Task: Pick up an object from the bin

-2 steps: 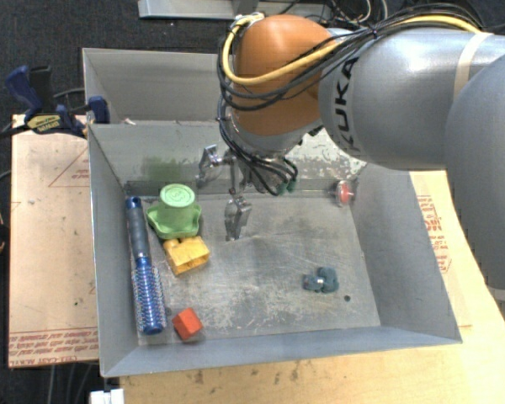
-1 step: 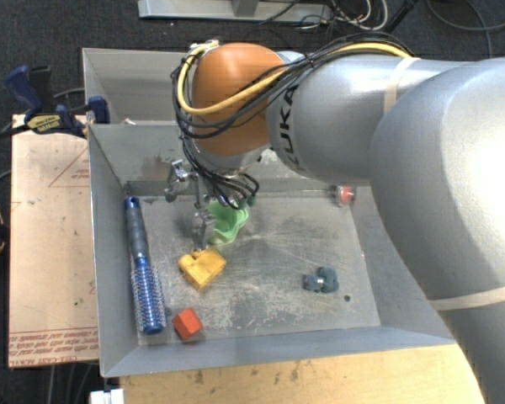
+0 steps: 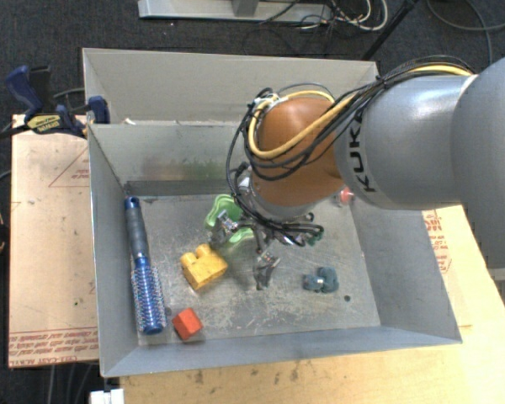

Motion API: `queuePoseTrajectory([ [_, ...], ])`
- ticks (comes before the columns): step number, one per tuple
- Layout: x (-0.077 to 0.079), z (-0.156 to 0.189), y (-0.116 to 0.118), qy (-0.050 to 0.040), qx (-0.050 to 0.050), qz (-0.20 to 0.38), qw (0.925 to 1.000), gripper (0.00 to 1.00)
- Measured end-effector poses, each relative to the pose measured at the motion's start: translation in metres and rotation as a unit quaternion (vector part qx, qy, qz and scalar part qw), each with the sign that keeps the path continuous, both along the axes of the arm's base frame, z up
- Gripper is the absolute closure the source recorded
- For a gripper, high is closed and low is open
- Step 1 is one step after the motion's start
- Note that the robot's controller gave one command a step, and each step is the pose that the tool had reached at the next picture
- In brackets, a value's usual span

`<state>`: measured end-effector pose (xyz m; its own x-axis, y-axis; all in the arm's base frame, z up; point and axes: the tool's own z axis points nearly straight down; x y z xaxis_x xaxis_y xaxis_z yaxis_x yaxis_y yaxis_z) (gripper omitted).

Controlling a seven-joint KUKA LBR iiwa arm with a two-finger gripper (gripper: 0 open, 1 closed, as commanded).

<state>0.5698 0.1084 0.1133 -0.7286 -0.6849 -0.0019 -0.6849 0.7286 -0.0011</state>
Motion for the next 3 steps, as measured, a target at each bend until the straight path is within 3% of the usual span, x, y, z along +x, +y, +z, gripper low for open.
queuePoseTrajectory([
  [1, -0.008, -0.04, 0.044, -0.0018, 0.0, -0.003, 1.0, 0.0],
  [2, 0.016, -0.04, 0.053, 0.0009, 0.001, 0.181, 0.9835, 0.0],
  [3, -0.004, -0.039, 0.122, -0.0019, -0.006, 0.258, 0.9661, 0.0],
])
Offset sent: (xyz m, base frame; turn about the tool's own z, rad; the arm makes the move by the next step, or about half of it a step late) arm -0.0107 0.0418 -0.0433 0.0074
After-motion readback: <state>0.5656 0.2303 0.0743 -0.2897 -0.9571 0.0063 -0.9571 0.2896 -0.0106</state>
